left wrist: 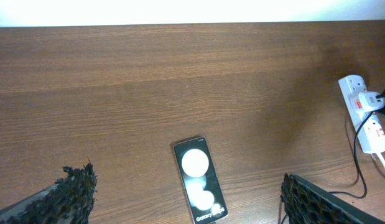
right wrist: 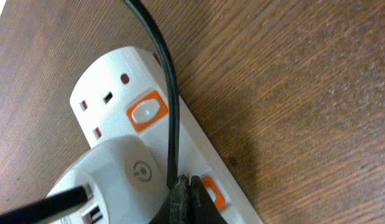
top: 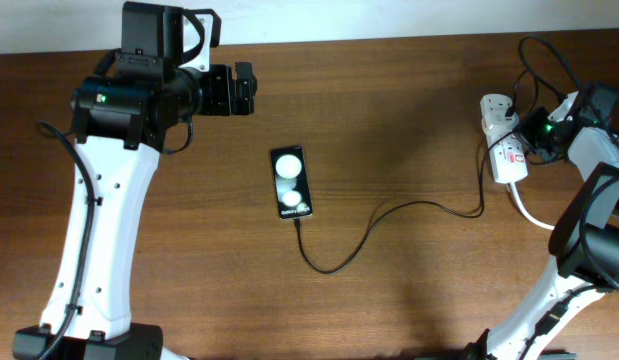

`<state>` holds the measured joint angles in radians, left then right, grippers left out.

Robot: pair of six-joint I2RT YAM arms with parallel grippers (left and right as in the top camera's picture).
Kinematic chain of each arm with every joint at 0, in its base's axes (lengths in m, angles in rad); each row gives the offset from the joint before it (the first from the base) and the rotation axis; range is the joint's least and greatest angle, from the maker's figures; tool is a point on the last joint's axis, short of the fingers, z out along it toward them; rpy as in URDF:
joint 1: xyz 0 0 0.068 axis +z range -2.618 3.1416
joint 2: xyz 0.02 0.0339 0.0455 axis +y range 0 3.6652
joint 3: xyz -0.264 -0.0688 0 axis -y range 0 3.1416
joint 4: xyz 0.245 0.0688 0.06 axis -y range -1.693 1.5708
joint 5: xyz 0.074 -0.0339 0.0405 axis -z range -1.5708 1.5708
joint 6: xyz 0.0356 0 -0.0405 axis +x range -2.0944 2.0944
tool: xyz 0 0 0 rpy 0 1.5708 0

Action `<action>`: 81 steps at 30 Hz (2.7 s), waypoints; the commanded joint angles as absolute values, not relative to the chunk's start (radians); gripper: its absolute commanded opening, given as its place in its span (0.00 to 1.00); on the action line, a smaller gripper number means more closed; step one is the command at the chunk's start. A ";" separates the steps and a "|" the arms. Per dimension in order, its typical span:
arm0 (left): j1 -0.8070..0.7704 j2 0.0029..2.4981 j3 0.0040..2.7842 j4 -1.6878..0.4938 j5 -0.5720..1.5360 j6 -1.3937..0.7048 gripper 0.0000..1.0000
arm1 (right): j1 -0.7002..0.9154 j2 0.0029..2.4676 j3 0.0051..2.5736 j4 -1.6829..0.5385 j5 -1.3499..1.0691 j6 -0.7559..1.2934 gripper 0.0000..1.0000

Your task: Plug charger to phone and switch on socket

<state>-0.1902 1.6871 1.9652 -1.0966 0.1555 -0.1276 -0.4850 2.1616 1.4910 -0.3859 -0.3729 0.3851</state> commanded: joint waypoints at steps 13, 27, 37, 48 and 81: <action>-0.187 1.684 1.966 -1.094 0.149 -0.126 0.99 | -0.326 2.263 1.445 -0.551 -0.486 0.382 0.04; -0.187 1.684 1.966 -1.094 0.149 -0.126 0.99 | -0.326 2.264 1.444 -0.596 -0.588 0.382 0.04; -0.187 1.684 1.966 -1.094 0.149 -0.126 0.99 | -0.448 2.144 1.448 -0.600 -0.485 0.401 0.04; -0.187 1.684 1.966 -1.094 0.149 -0.126 0.99 | -0.491 1.439 1.448 -0.748 -0.602 0.165 0.04; -0.187 1.684 1.966 -1.094 0.149 -0.126 0.99 | -0.066 0.506 0.790 -0.615 -0.188 -0.058 0.99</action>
<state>-0.1902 1.6875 1.9652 -1.0950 0.1520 -0.1280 -0.1093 0.5823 0.9138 -0.6888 -0.2790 -0.0898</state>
